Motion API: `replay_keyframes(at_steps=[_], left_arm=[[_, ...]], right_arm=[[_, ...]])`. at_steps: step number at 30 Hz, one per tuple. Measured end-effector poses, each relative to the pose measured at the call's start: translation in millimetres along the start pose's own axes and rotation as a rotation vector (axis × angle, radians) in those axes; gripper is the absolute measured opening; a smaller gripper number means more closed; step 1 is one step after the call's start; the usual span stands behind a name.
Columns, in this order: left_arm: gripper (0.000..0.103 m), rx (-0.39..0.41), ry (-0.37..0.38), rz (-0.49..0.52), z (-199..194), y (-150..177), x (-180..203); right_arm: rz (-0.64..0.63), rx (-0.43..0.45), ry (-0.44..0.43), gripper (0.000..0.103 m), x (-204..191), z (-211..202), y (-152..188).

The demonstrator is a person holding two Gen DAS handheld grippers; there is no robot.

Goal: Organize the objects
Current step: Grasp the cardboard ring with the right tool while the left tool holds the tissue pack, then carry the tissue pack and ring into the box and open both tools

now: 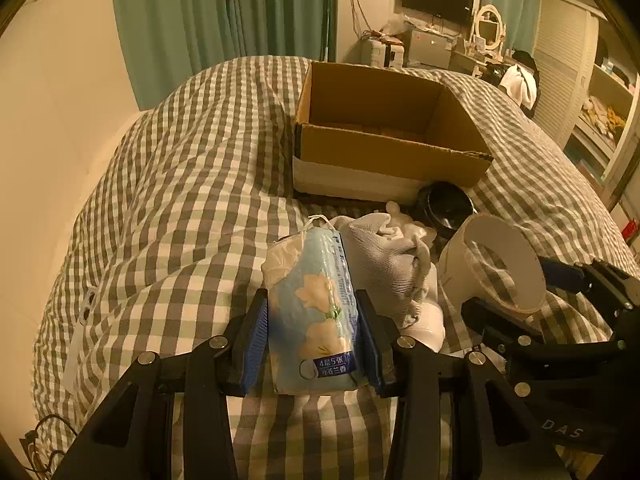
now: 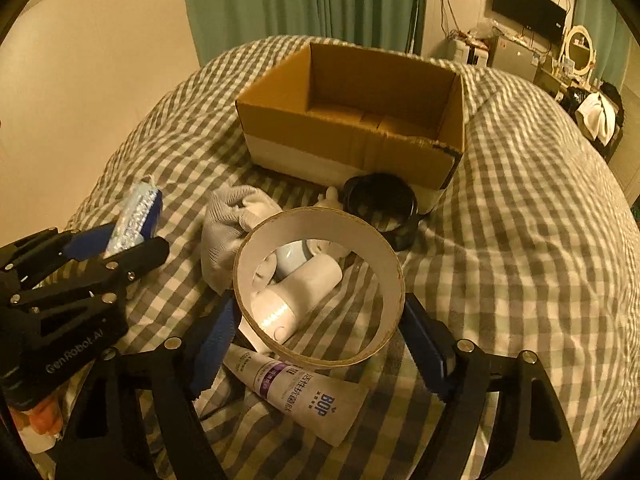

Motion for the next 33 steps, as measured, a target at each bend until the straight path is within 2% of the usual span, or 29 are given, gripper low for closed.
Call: replay_keyframes(at_steps=[7, 14, 21, 29, 33], left_arm=[[0.042, 0.023, 0.004, -0.002, -9.8, -5.4, 1.6], [0.042, 0.064, -0.012, 0.012, -22.4, -26.8, 0.9], [0.042, 0.109, -0.008, 0.023, -26.8, -65.6, -4.0], [0.042, 0.152, -0.013, 0.051, -34.5, -113.3, -8.8], [0.042, 0.161, 0.016, 0.048, -33.3, -143.0, -10.1]], right_arm=[[-0.014, 0.043, 0.000, 0.079, -3.0, -19.0, -10.2], [-0.034, 0.094, 0.022, 0.079, -2.2, -38.4, -25.5], [-0.065, 0.141, 0.061, 0.079, 3.6, -53.1, -55.7], [-0.058, 0.189, 0.062, 0.079, 11.5, -70.9, -108.6], [-0.060, 0.217, 0.069, 0.079, 14.4, -78.2, -137.0]])
Point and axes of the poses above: each gripper's, at about its wrist camera, not at the fingertips, and z roughly the way its jaws point, x to its right, y to its underside, the point moved 10 cm from there along z, roughly the way its jaws point, and after that the axes turned 8 degrees about z, right-handed, at the moved point
